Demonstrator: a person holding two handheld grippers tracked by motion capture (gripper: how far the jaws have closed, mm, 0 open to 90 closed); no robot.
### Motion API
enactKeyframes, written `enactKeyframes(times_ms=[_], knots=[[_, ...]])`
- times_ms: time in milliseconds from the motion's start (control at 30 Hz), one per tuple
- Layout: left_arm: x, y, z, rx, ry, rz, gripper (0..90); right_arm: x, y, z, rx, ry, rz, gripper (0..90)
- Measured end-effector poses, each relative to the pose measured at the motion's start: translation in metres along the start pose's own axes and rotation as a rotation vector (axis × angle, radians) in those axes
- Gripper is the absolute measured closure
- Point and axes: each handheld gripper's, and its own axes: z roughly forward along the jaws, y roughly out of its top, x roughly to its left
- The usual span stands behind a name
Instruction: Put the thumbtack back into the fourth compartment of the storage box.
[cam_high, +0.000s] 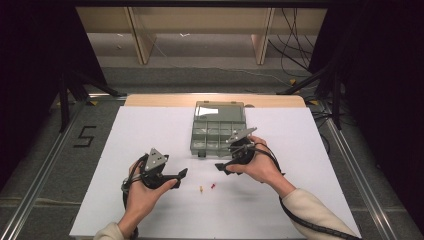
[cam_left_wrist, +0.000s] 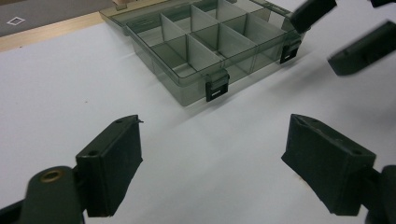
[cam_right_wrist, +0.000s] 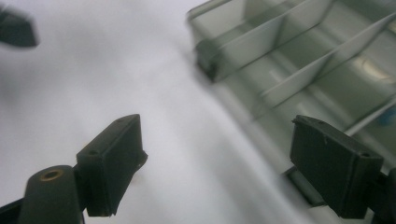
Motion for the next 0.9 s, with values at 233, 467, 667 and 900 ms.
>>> enactKeyframes(times_ms=[233, 467, 667, 900], knots=[[-0.001, 0.000, 0.001, 0.001, -0.004, 0.007, 18.2, 0.025, -0.015, 0.012, 0.058, 0.050, -0.094, 20.0], [-0.001, 0.000, 0.001, 0.003, -0.004, -0.003, 18.3, 0.036, -0.018, 0.026, 0.112, 0.092, -0.155, 21.5], [-0.002, 0.000, 0.001, 0.001, -0.008, 0.008, 18.3, 0.042, -0.020, 0.034, 0.134, 0.093, -0.217, 25.2], [-0.001, 0.001, 0.001, 0.009, -0.011, 0.023, 18.3, 0.047, -0.020, 0.040, 0.146, 0.101, -0.264, 30.9]])
